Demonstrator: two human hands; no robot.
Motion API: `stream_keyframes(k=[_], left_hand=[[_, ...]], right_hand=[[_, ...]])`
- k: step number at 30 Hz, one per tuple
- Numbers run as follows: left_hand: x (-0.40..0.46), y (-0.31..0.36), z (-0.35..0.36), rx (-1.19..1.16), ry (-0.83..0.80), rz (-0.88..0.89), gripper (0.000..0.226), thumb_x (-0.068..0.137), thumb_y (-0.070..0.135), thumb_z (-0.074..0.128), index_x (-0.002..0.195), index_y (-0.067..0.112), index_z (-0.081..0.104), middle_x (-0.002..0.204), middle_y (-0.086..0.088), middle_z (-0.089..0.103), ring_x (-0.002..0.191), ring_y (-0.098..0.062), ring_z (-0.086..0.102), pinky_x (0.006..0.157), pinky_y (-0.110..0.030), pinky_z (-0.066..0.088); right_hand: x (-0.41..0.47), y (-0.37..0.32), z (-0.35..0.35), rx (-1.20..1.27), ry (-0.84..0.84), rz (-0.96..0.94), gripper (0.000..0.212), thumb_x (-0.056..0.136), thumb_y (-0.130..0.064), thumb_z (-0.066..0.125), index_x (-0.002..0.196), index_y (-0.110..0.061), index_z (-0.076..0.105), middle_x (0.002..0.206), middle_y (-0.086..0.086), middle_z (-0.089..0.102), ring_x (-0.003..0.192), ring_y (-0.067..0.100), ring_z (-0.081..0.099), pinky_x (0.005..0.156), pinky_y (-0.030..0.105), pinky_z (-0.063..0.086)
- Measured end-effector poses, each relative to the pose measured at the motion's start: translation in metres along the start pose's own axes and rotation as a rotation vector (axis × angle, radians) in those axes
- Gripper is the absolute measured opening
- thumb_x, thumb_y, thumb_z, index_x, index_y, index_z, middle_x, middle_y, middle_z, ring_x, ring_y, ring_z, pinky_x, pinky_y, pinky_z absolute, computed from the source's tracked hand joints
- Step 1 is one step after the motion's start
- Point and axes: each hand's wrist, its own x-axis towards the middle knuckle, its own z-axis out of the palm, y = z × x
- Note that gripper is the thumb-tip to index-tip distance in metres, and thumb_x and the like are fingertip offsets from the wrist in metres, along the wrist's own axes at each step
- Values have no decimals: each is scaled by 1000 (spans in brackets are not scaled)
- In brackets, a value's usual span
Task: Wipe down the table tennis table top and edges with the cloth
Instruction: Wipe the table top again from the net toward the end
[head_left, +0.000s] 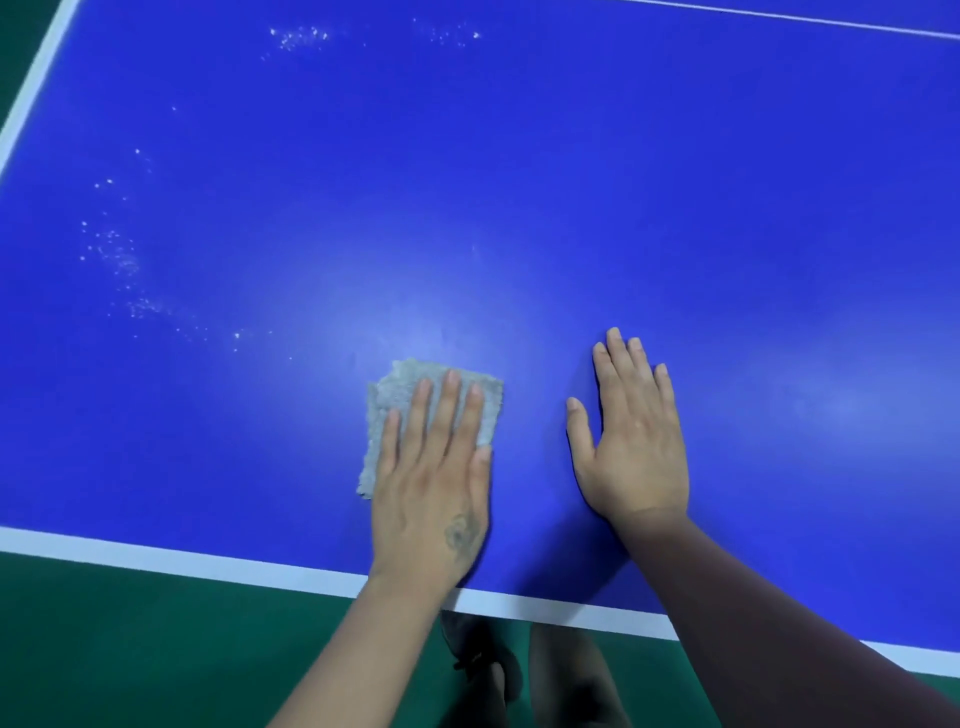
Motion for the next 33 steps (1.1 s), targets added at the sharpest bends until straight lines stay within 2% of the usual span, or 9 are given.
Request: stream_keyframes(k=[3, 6, 8, 11, 14, 18, 22, 27, 33], left_hand=[[22, -23, -7, -19, 3, -123, 61, 114, 41, 17, 171, 19, 19, 179, -1, 11, 166, -23, 3, 134, -51, 8], [76, -32, -14, -132, 8, -285, 68, 110, 47, 2, 172, 20, 12, 180, 1, 5, 166, -20, -3, 134, -49, -1], [118, -30, -17, -209, 15, -340, 68, 109, 47, 2, 172, 21, 8, 180, 2, 0, 166, -20, -7, 133, -48, -6], [168, -10, -18, -259, 1, -303, 63, 114, 45, 9, 172, 20, 9, 180, 0, -1, 165, -22, -9, 132, -48, -11], [180, 26, -13, -238, -31, -131, 62, 114, 43, 12, 171, 20, 14, 180, 0, 3, 166, -23, -6, 132, -47, -12], [132, 52, -4, -126, -31, 111, 63, 112, 41, 10, 170, 20, 22, 179, 0, 12, 166, -23, 1, 134, -50, 1], [64, 41, 1, -43, -34, 196, 58, 116, 38, 16, 171, 21, 16, 180, -1, 6, 166, -23, -1, 132, -52, 11], [20, -5, -7, -32, -40, 91, 57, 116, 37, 21, 172, 25, 14, 180, 3, 5, 166, -20, -2, 133, -53, 12], [86, -27, -10, -21, 21, -145, 60, 114, 40, 12, 172, 23, 14, 179, 0, 8, 166, -24, 1, 134, -52, 7]], right_hand=[[-1, 0, 0, -7, -1, 2, 64, 111, -42, 40, 166, -10, 34, 178, 0, 22, 166, 18, 12, 134, 49, 16], [-1, 1, 0, -5, 11, 3, 64, 111, -41, 41, 166, -10, 35, 178, 0, 23, 166, 18, 13, 134, 49, 16], [-2, 1, 2, -12, 13, 2, 63, 111, -40, 41, 166, -10, 34, 178, 0, 23, 166, 18, 13, 134, 49, 17], [0, 1, 2, -12, 16, -2, 63, 111, -40, 40, 166, -10, 35, 178, 1, 23, 166, 19, 13, 134, 49, 17], [-1, 1, 2, 9, 33, -9, 62, 111, -39, 40, 165, -9, 37, 177, 2, 25, 166, 20, 15, 133, 50, 18], [1, 1, 1, 26, 34, -12, 60, 111, -35, 41, 165, -9, 38, 176, 3, 27, 165, 21, 17, 133, 51, 18], [0, -1, -2, 32, 71, -11, 56, 112, -31, 41, 162, -7, 43, 173, 6, 35, 162, 26, 27, 132, 51, 21], [34, 2, -7, 52, 147, 9, 44, 111, -35, 47, 141, -6, 61, 151, 9, 58, 139, 34, 53, 117, 52, 40], [124, 22, -1, 9, 146, 16, 52, 113, -35, 38, 151, -1, 53, 166, 12, 45, 160, 33, 31, 133, 52, 19]])
